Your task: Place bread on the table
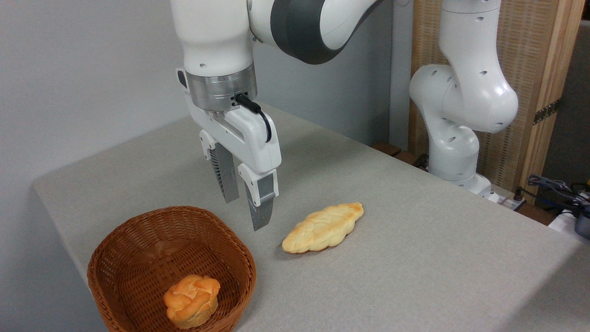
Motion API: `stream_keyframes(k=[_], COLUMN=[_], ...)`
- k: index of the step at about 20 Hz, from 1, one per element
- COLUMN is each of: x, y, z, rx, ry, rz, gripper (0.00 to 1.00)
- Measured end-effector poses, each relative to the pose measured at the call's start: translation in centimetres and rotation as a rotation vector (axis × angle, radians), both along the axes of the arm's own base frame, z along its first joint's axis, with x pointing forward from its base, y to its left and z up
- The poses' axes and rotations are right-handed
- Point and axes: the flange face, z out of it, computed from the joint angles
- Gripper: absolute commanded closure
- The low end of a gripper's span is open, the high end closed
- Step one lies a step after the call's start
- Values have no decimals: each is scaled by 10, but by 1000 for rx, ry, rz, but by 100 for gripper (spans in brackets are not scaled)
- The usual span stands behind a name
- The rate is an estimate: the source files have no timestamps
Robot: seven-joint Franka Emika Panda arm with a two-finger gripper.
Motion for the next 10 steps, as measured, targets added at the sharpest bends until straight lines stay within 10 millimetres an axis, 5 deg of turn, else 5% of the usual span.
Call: stream_keyframes(k=[10], x=[0], y=[-16], z=[22], rx=[-10], ry=[-43], rz=[-26], gripper=[0])
